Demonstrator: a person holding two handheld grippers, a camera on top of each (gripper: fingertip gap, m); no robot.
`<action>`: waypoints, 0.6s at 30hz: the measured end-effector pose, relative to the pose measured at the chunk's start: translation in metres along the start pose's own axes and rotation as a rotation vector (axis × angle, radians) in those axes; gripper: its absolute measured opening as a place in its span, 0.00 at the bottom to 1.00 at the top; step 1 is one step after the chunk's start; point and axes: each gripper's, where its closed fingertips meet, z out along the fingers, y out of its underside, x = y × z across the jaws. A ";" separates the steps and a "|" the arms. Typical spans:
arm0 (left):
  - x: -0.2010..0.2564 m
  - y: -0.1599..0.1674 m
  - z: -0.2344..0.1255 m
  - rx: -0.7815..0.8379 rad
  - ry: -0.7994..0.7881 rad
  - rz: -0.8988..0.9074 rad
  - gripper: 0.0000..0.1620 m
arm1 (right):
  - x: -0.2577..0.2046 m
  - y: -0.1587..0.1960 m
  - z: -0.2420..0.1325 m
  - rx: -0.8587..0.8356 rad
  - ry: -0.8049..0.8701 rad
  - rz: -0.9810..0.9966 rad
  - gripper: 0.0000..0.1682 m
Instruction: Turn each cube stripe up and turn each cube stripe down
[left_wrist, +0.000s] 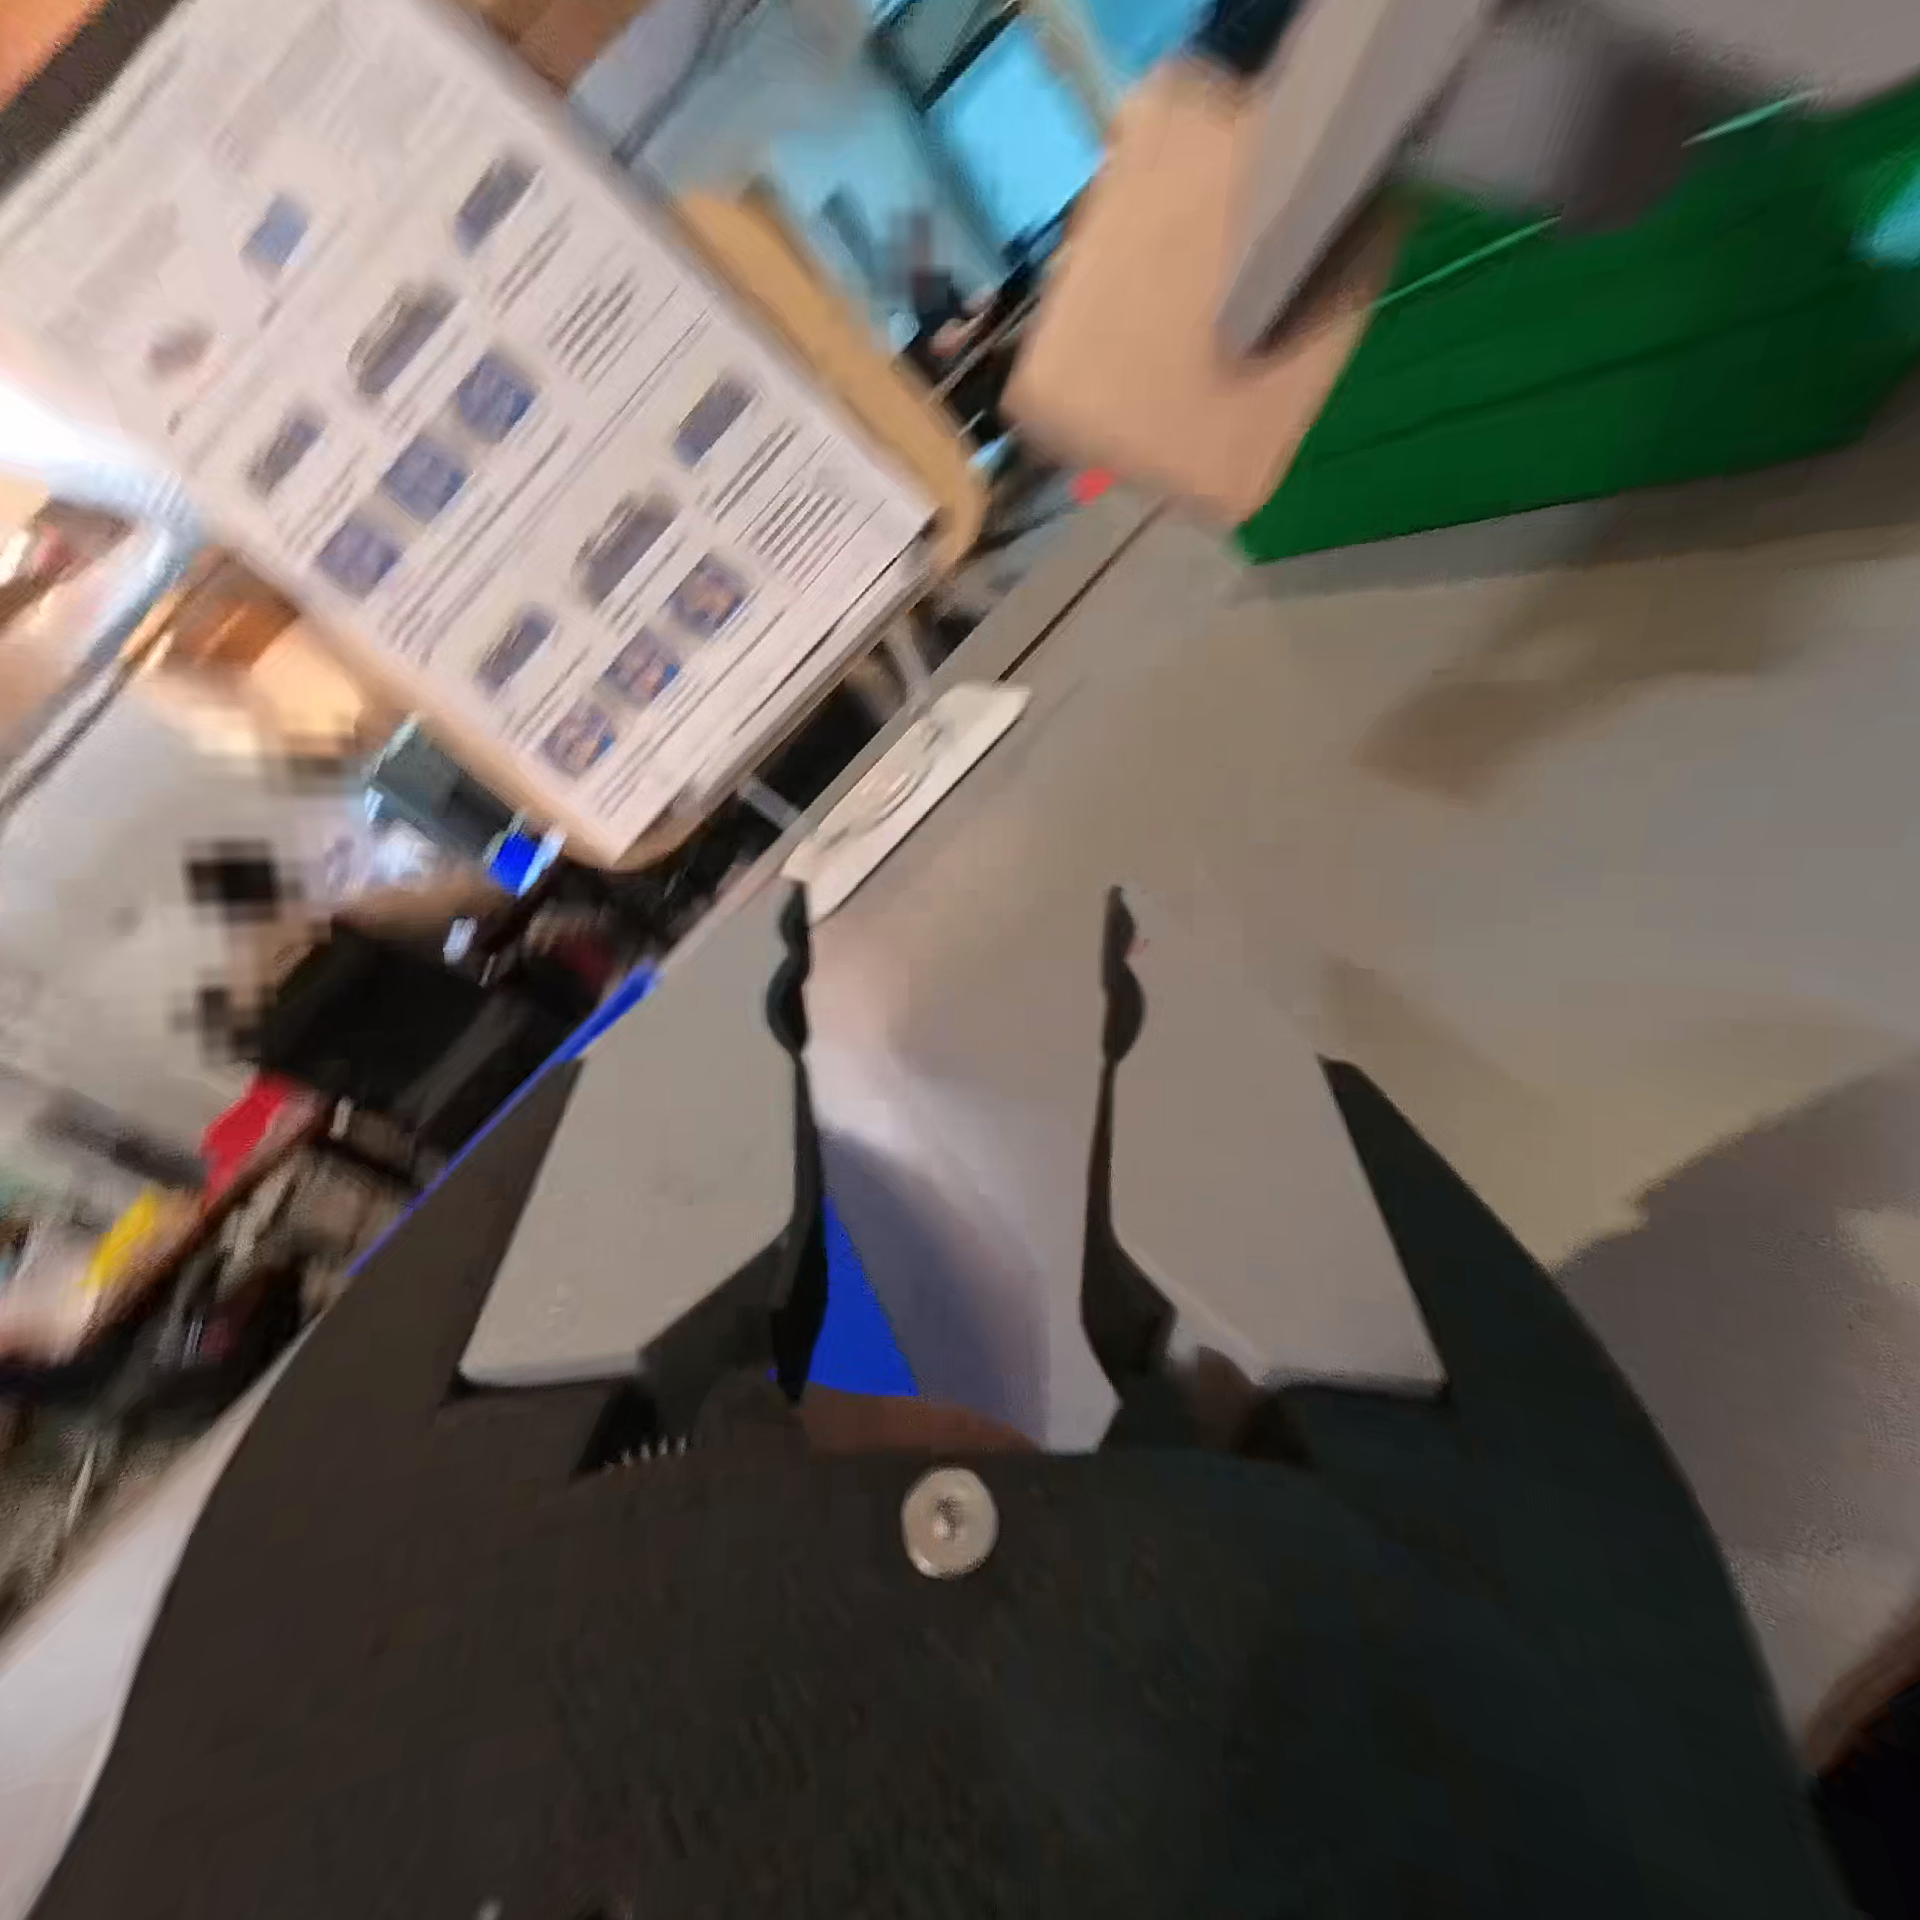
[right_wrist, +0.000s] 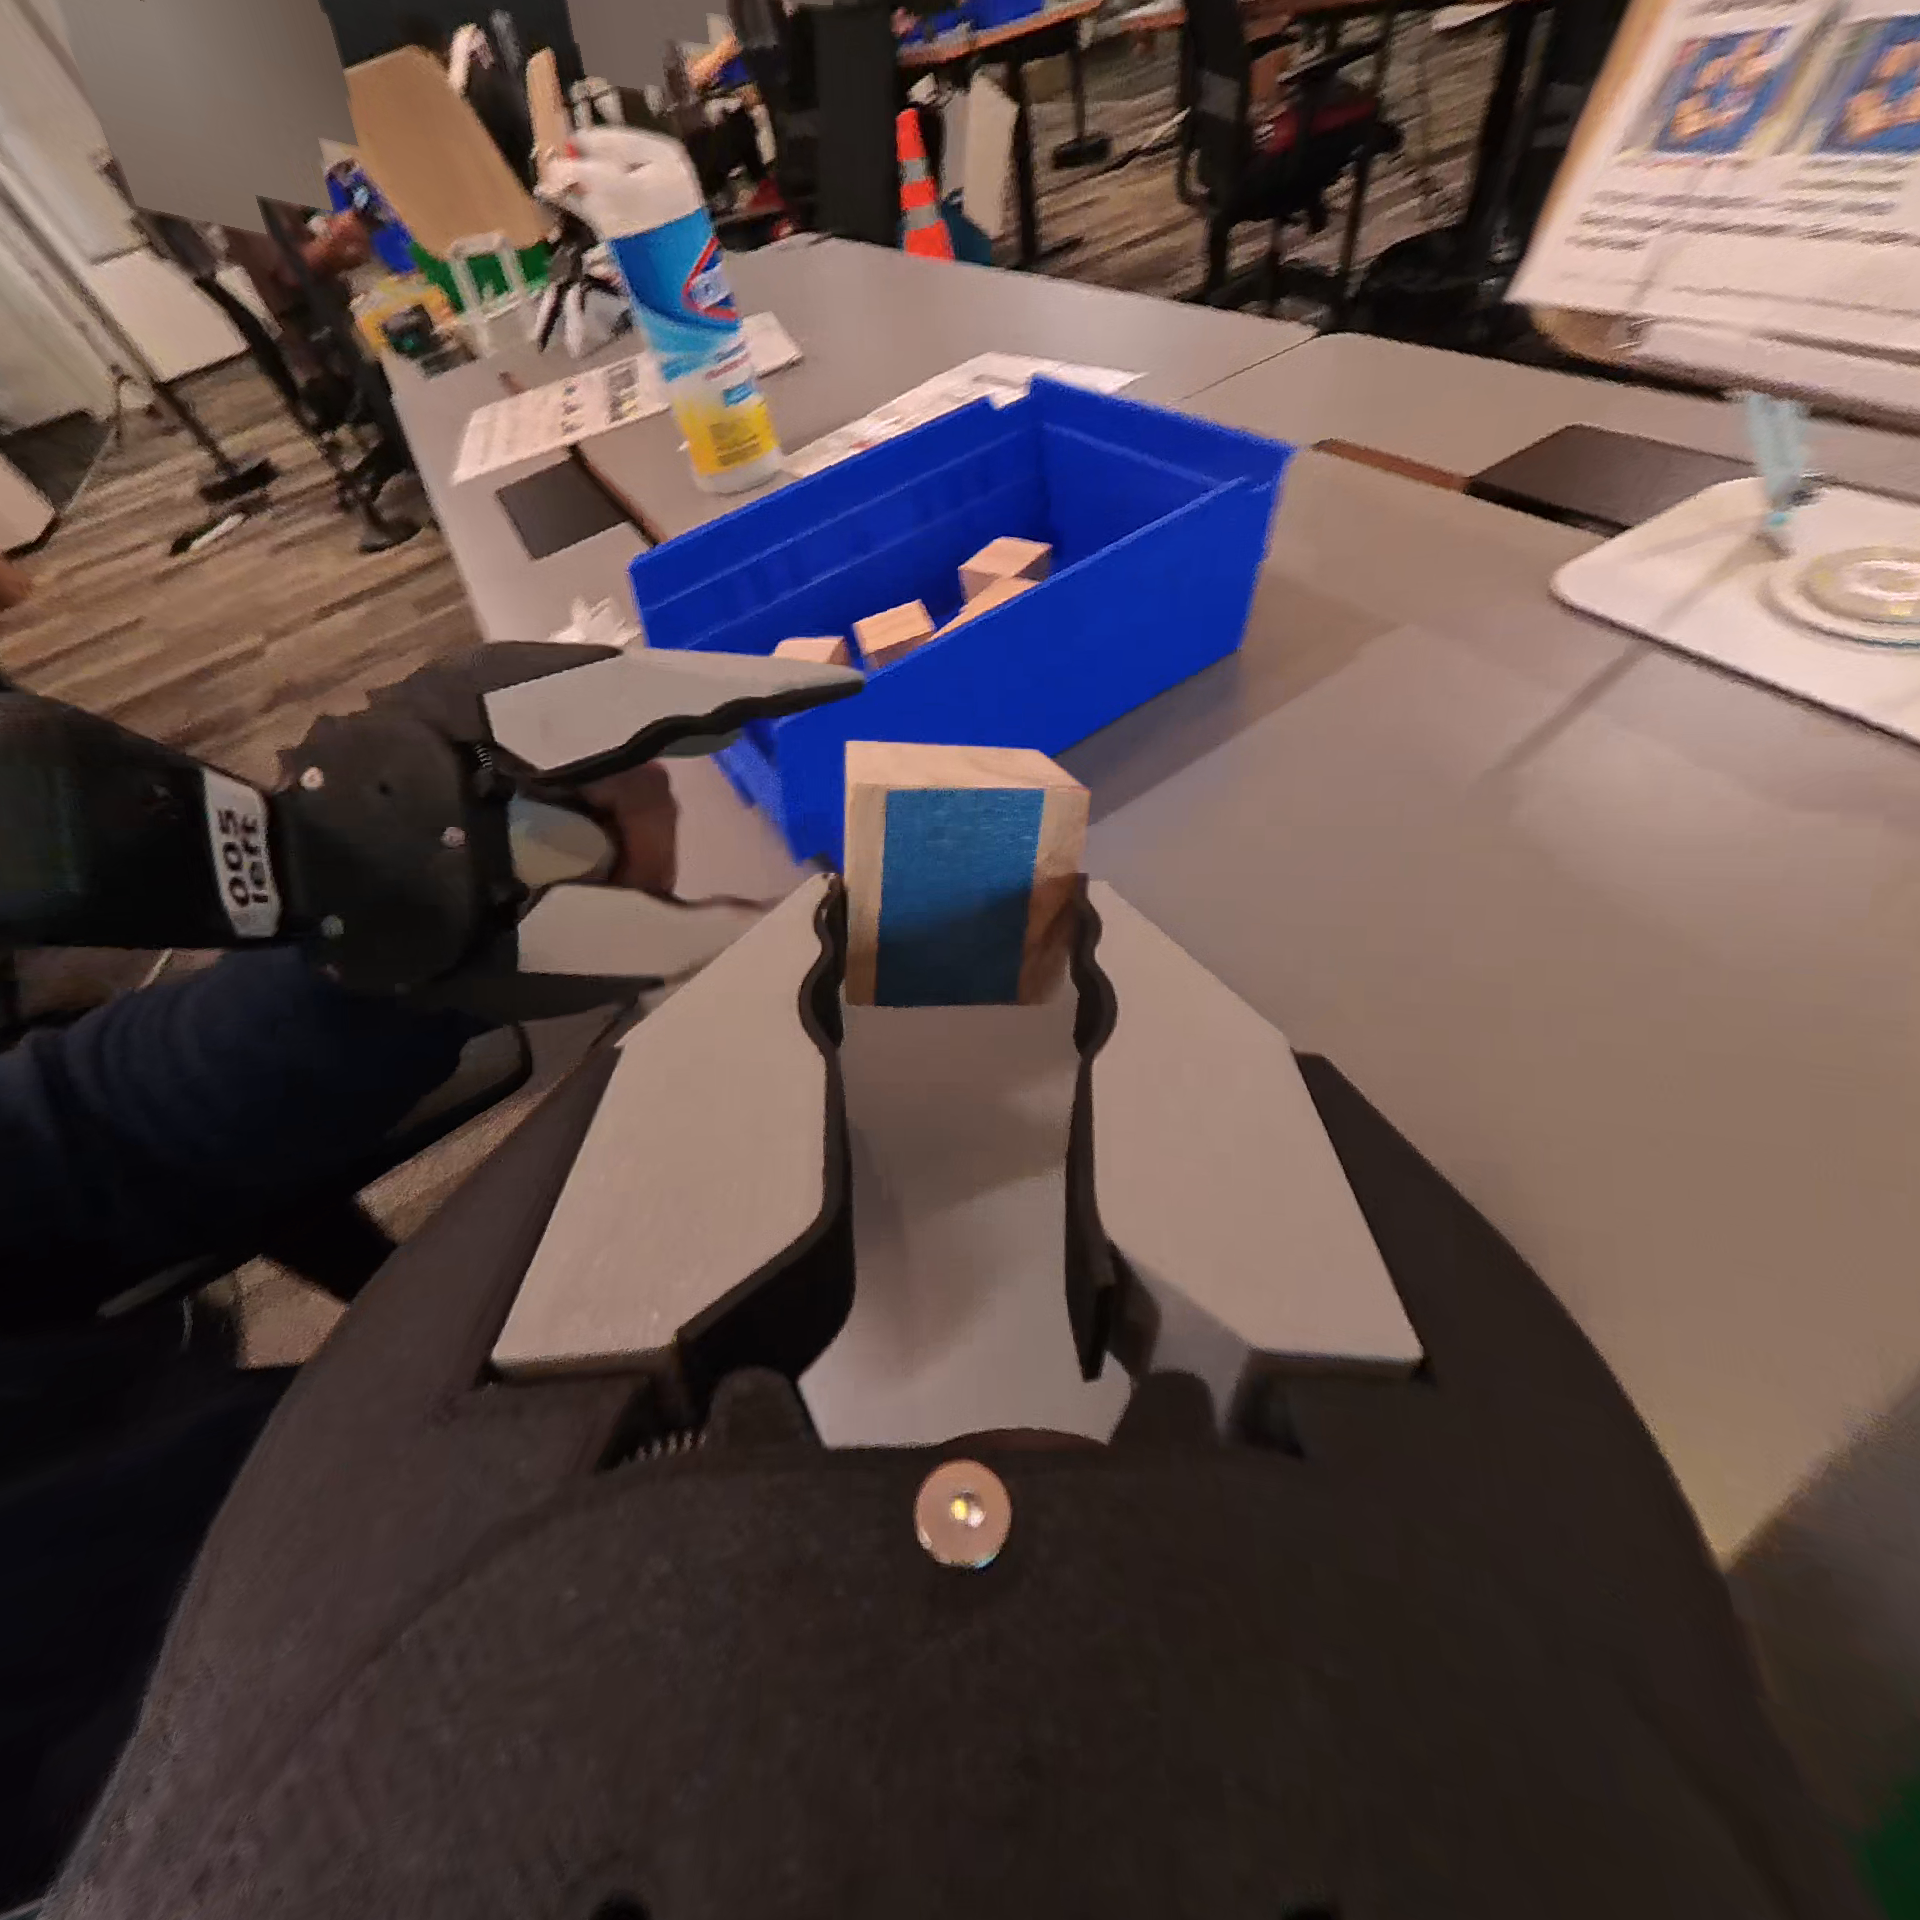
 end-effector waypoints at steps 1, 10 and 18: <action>-0.012 0.011 0.004 -0.061 -0.071 -0.065 0.27 | 0.011 -0.003 -0.006 0.016 0.043 0.003 0.24; -0.042 0.061 0.017 -0.237 -0.209 -0.286 0.07 | 0.135 -0.012 -0.110 0.064 0.609 -0.023 0.24; -0.046 0.071 0.018 -0.254 -0.226 -0.299 0.02 | 0.195 0.024 -0.134 -0.078 0.757 0.073 0.23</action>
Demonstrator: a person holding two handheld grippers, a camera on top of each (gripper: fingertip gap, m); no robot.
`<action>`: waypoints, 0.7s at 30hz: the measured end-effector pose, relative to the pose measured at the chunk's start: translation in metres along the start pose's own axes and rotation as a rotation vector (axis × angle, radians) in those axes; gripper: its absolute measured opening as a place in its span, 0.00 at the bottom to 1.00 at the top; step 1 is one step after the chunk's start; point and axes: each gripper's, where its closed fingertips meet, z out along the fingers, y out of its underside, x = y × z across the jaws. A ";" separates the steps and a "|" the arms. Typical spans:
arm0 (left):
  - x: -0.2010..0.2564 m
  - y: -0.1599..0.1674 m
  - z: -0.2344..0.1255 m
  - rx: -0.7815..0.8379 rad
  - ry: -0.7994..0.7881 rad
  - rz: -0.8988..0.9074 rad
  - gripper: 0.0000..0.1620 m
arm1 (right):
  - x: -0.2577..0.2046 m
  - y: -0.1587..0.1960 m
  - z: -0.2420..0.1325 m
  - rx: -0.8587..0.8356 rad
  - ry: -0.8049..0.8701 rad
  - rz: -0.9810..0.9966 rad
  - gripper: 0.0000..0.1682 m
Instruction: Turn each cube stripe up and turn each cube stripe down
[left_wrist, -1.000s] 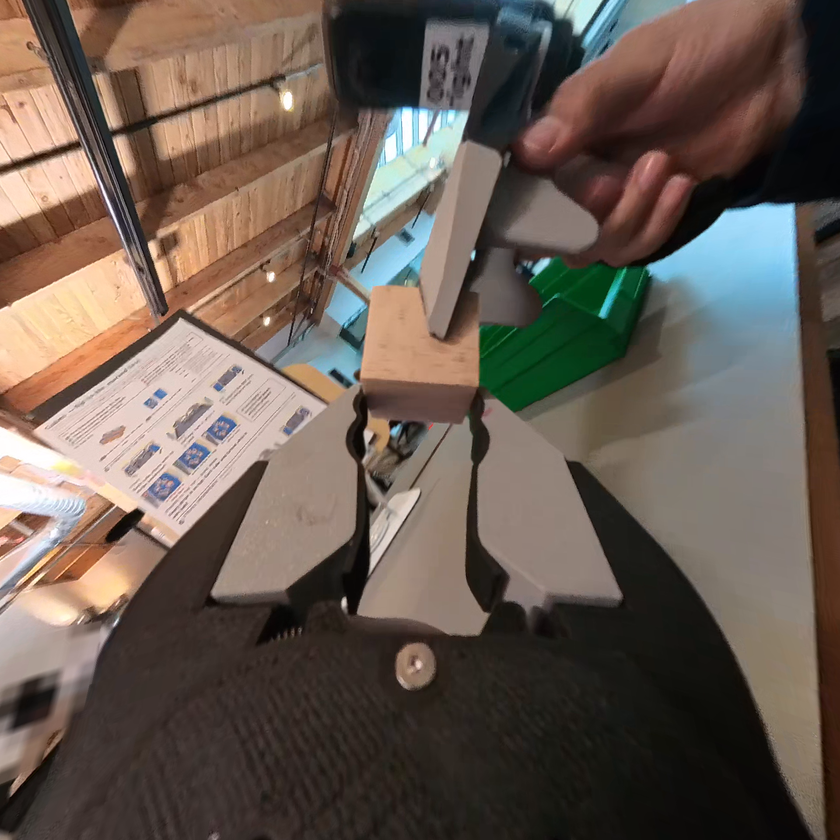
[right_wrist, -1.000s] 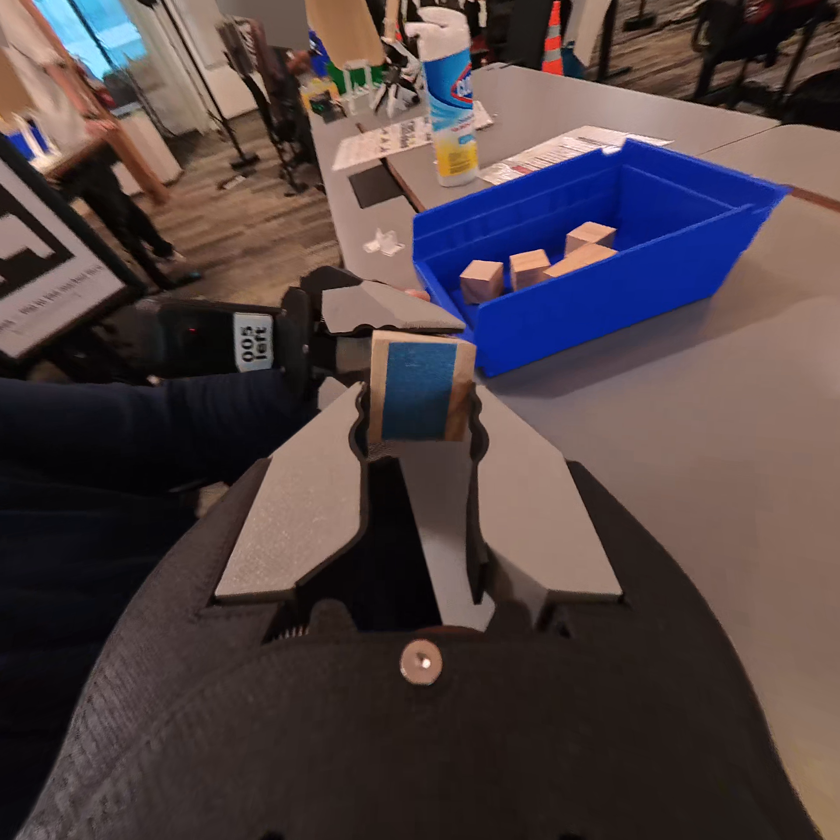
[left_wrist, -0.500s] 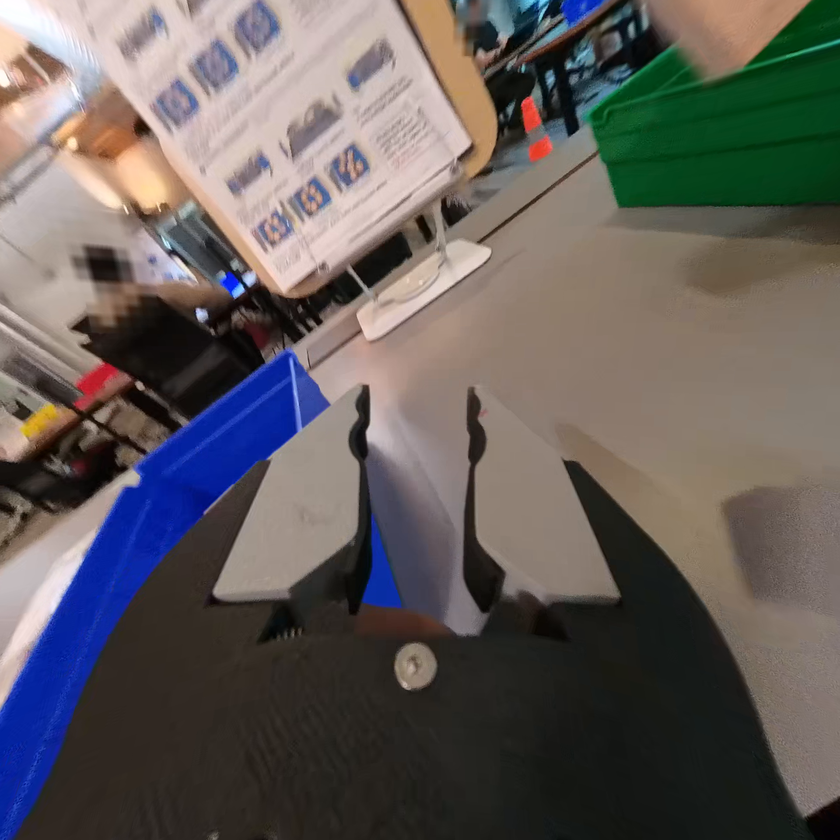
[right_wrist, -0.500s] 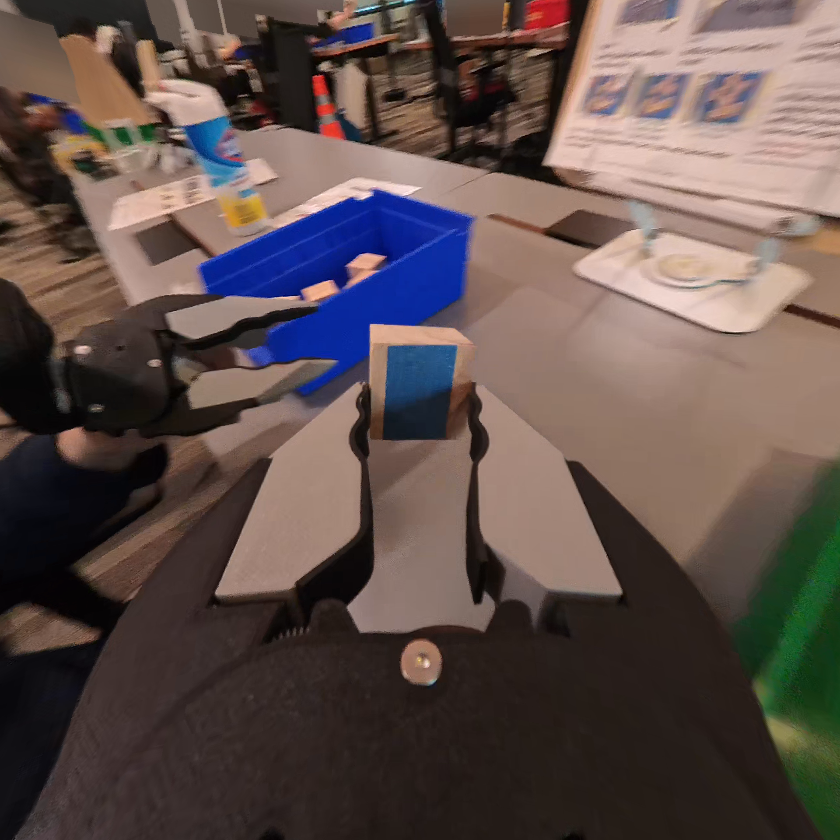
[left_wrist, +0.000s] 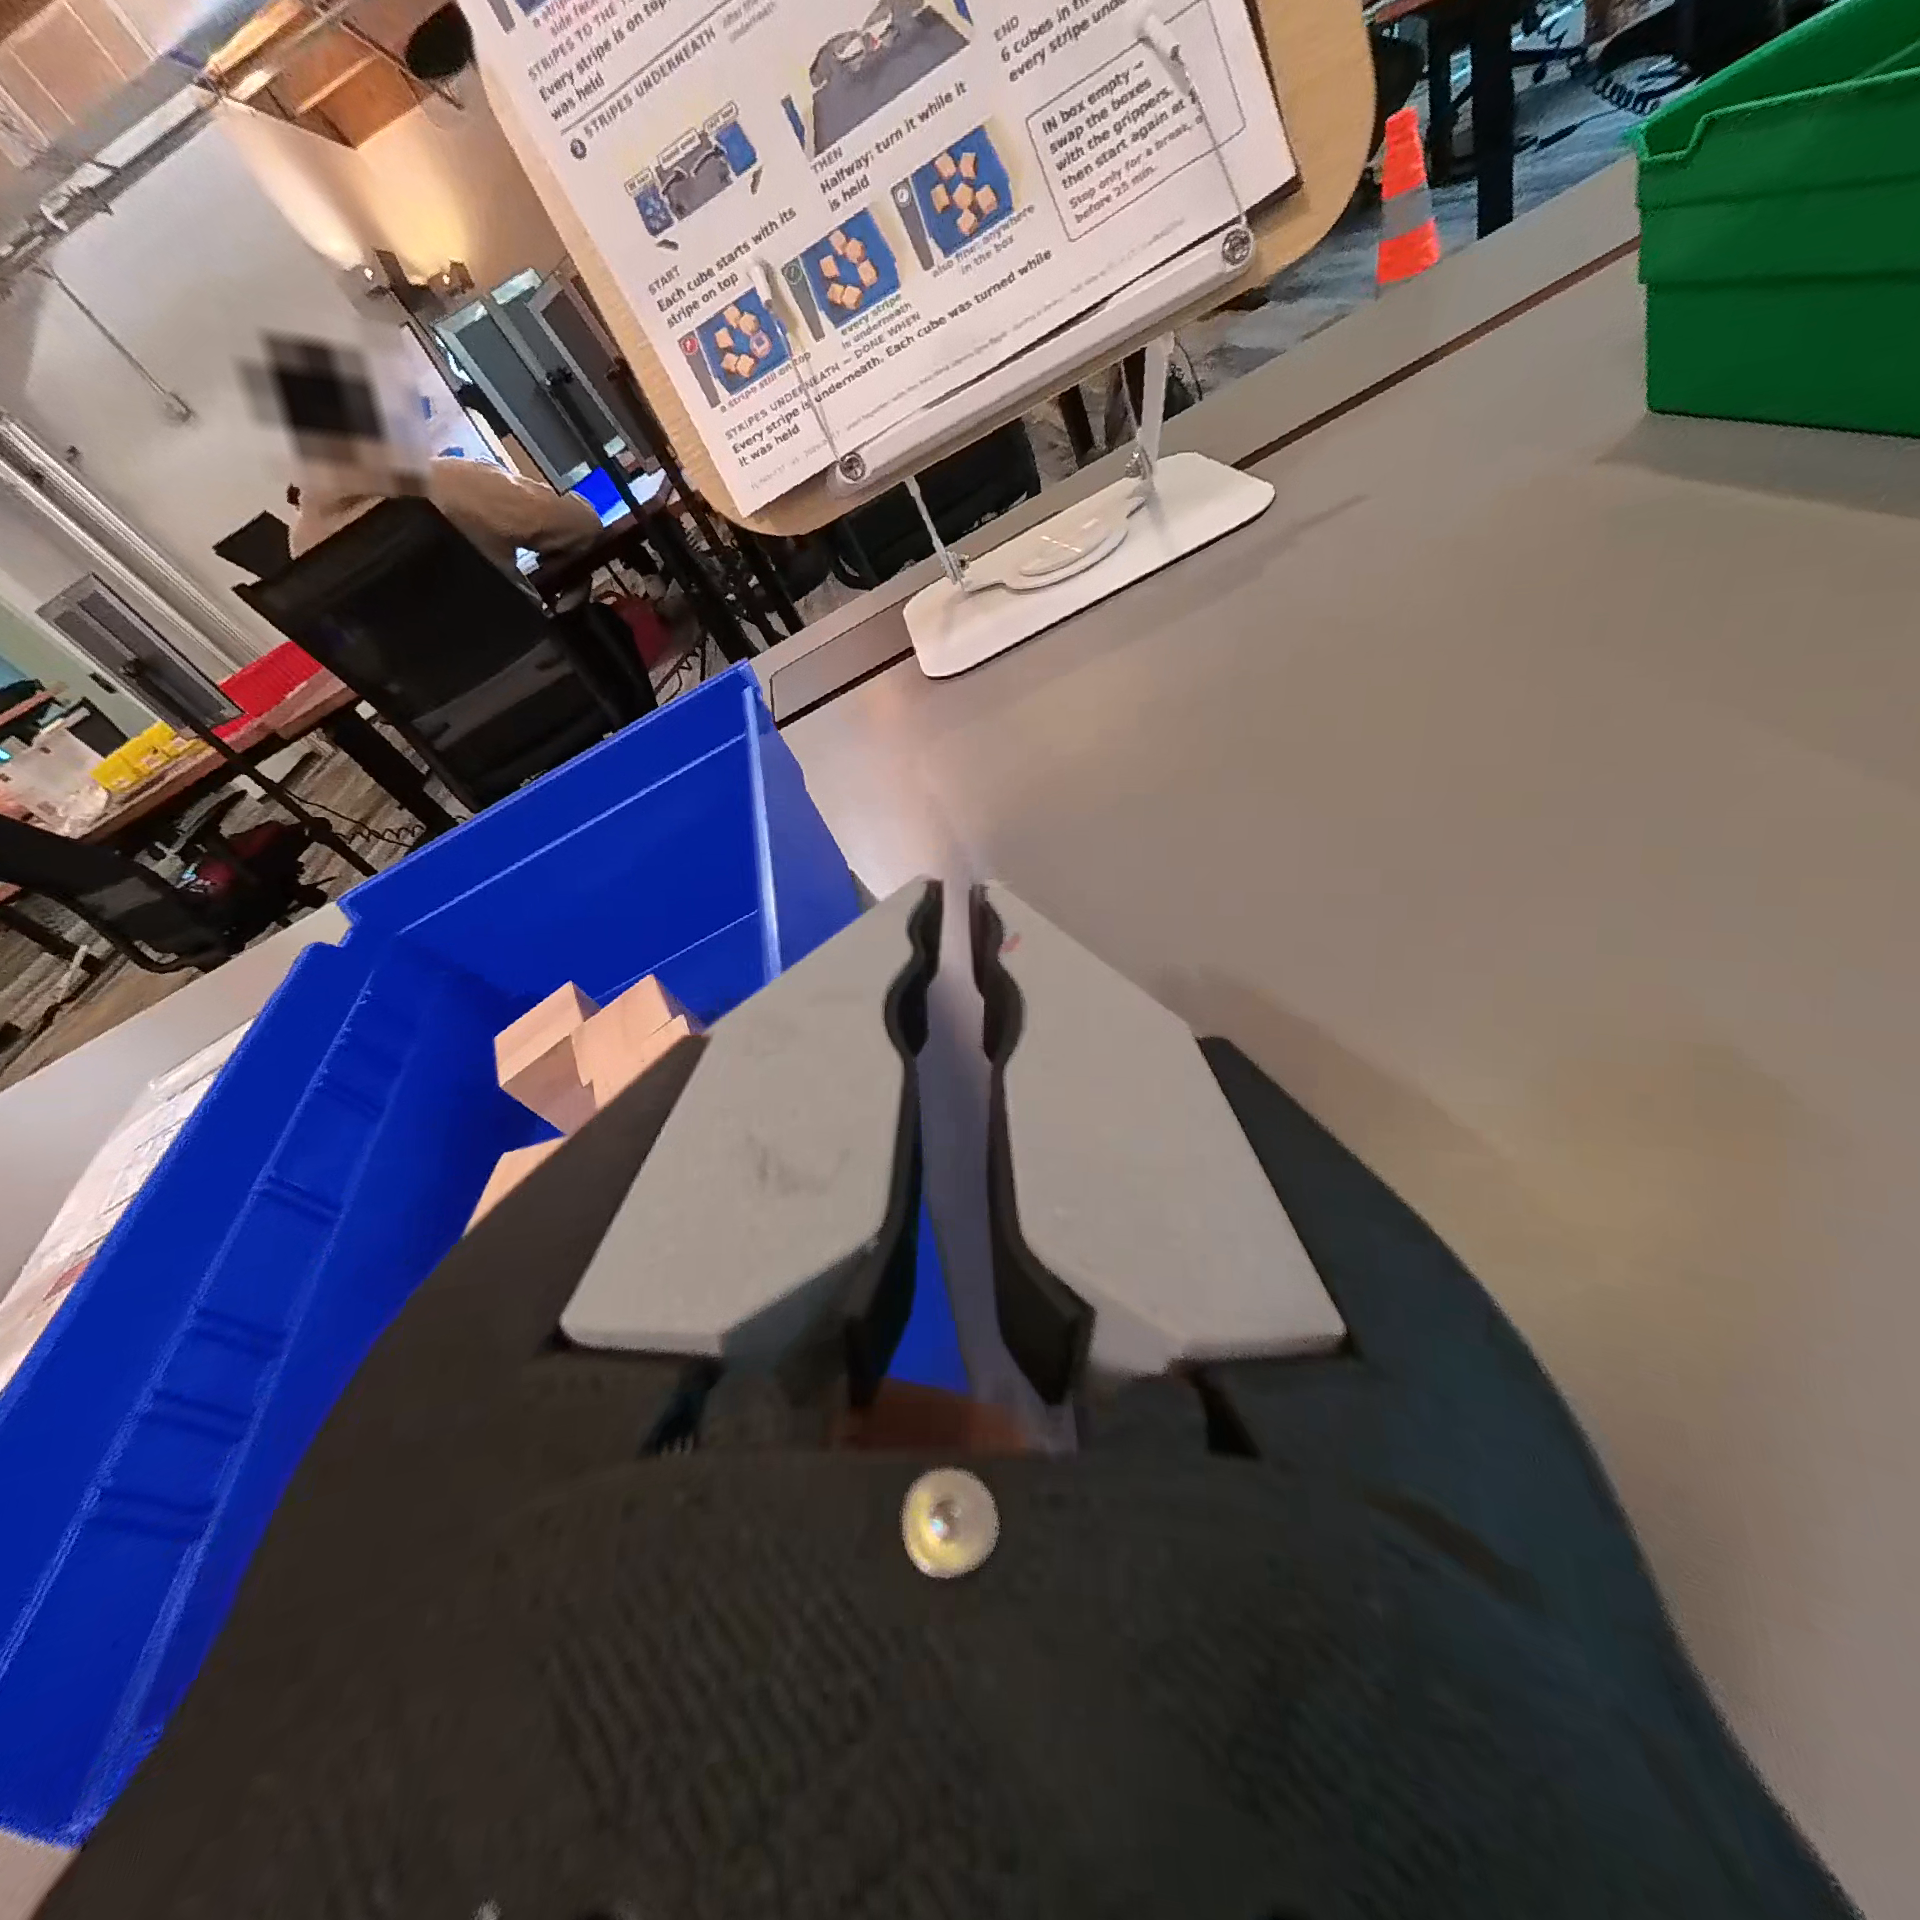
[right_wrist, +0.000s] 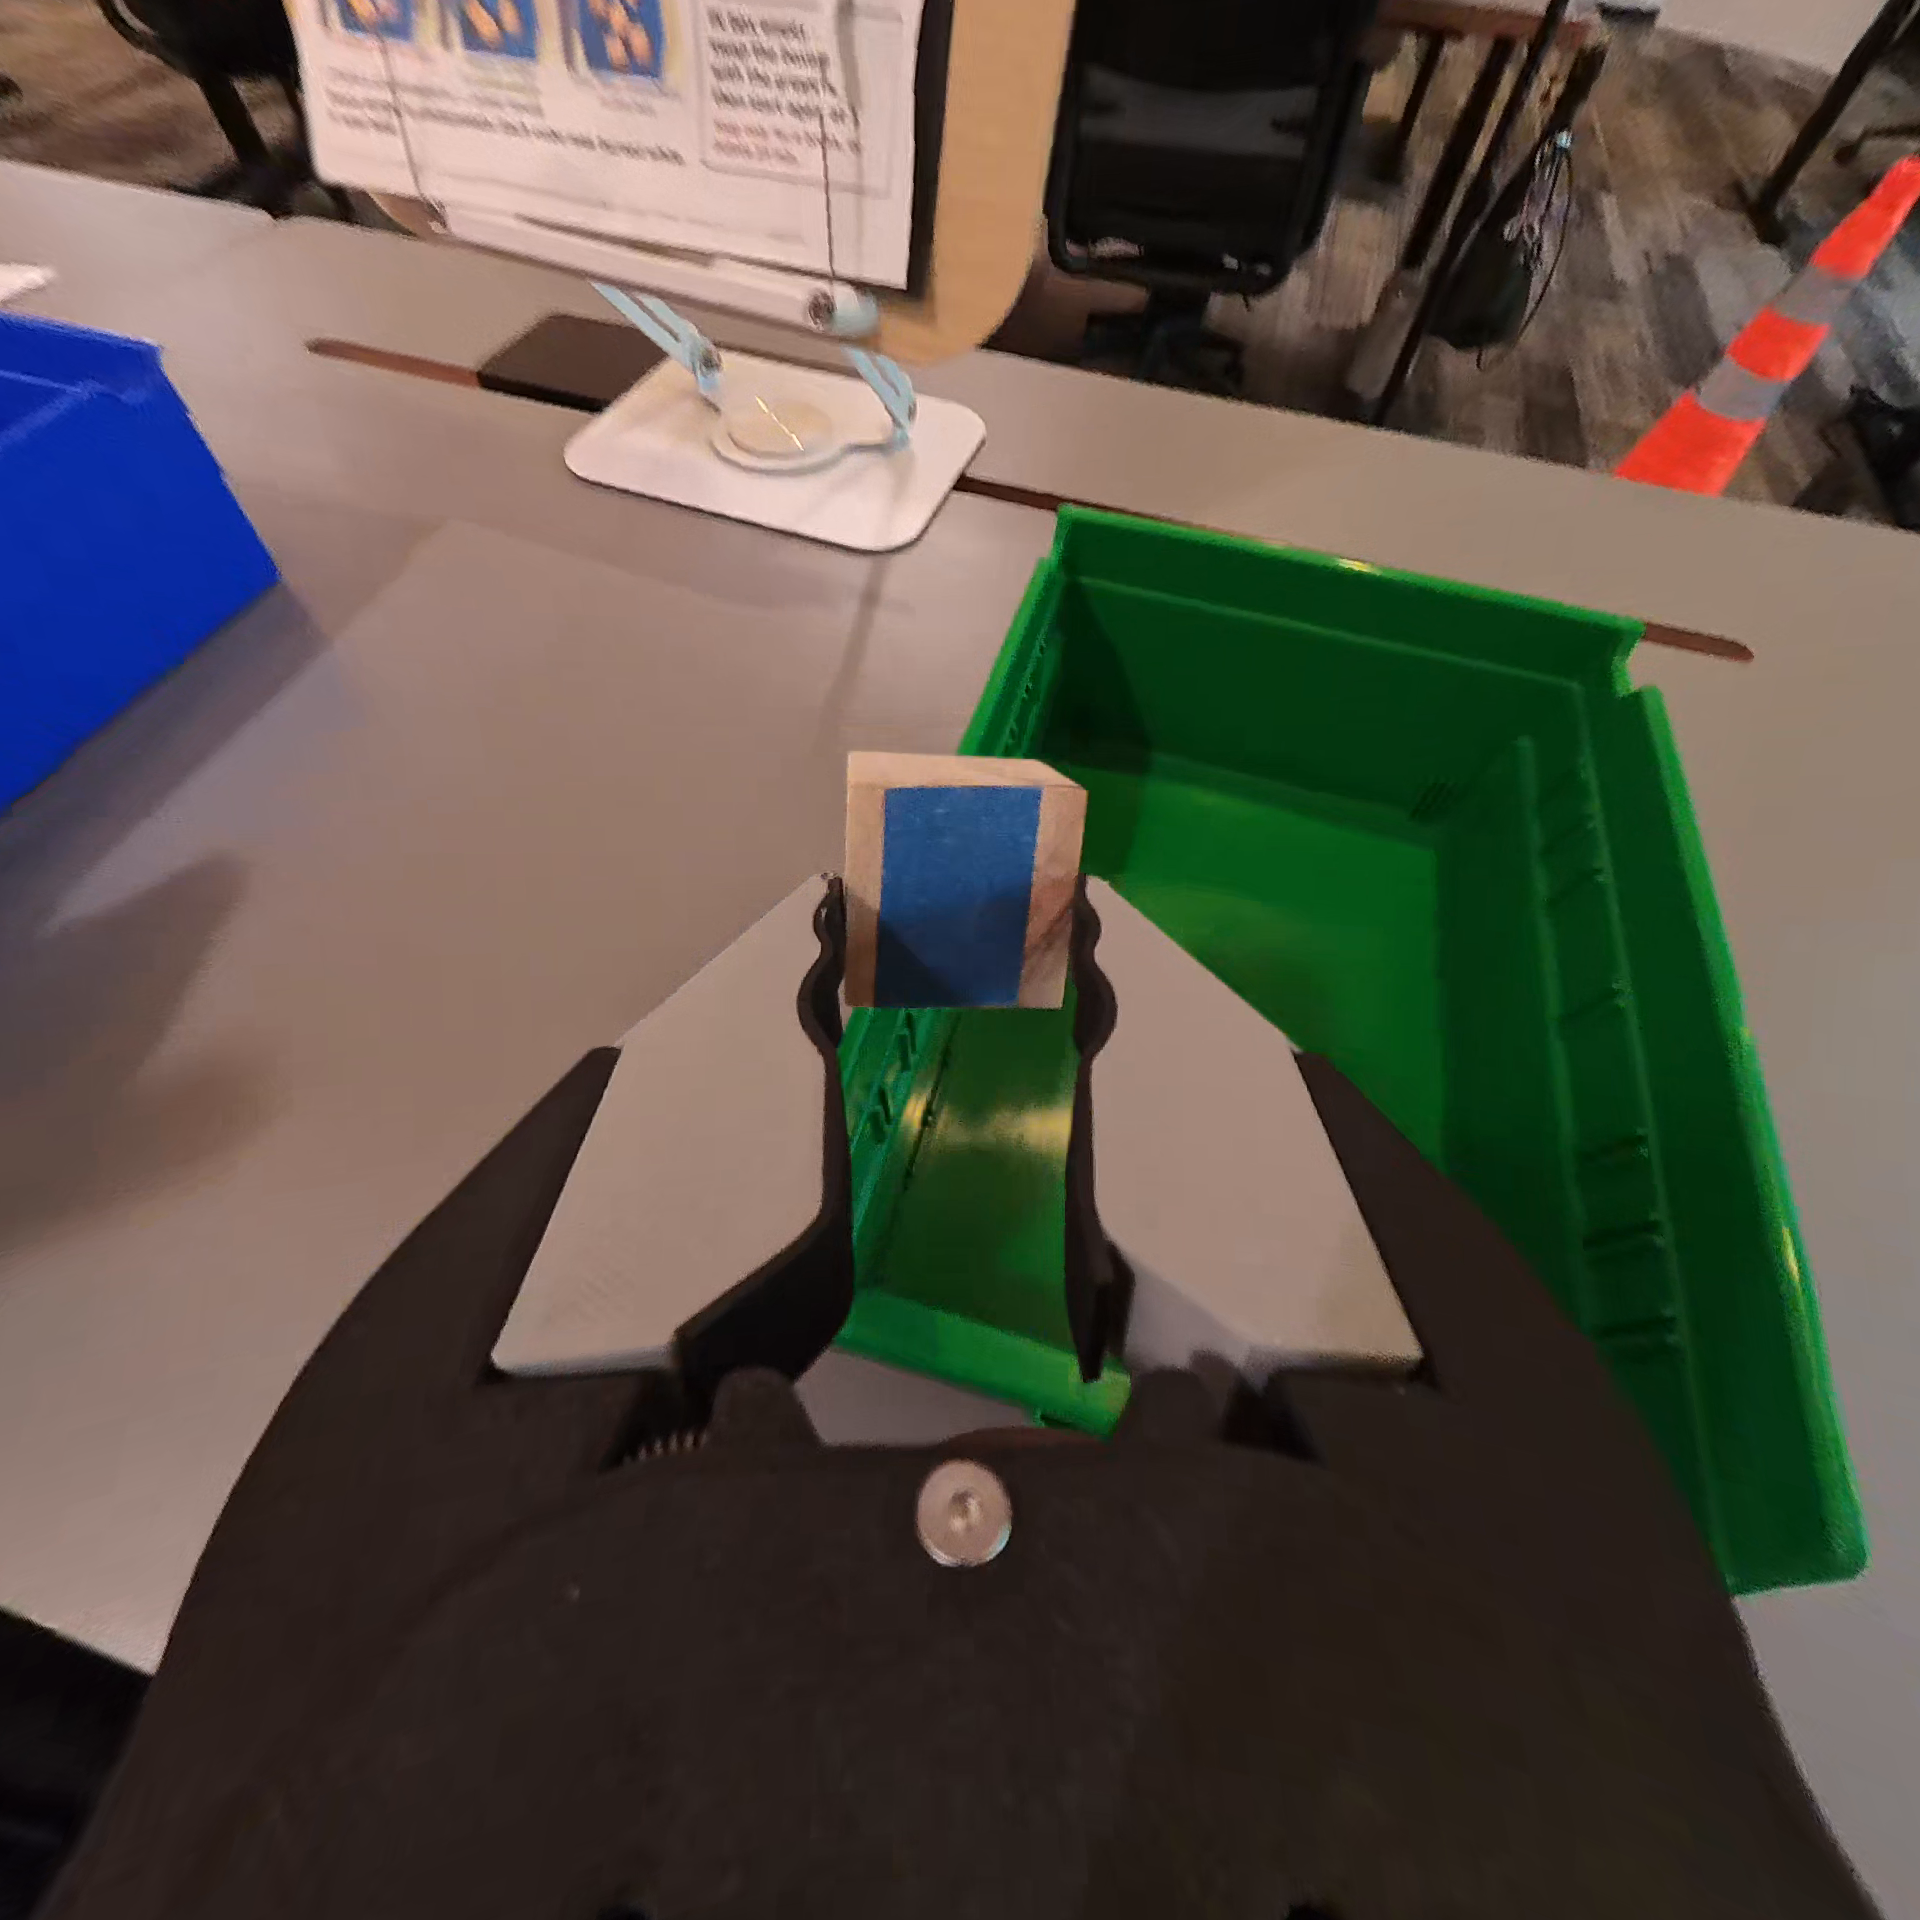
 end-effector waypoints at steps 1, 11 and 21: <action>0.000 0.001 0.000 0.000 0.007 -0.006 0.01 | 0.003 0.003 0.004 -0.020 0.004 0.004 0.24; 0.003 0.006 0.002 -0.017 0.029 -0.007 0.06 | 0.052 0.023 0.072 -0.320 0.065 -0.029 0.24; 0.004 0.006 0.001 -0.014 0.051 -0.018 0.06 | 0.118 0.063 0.124 -0.587 0.196 -0.025 0.24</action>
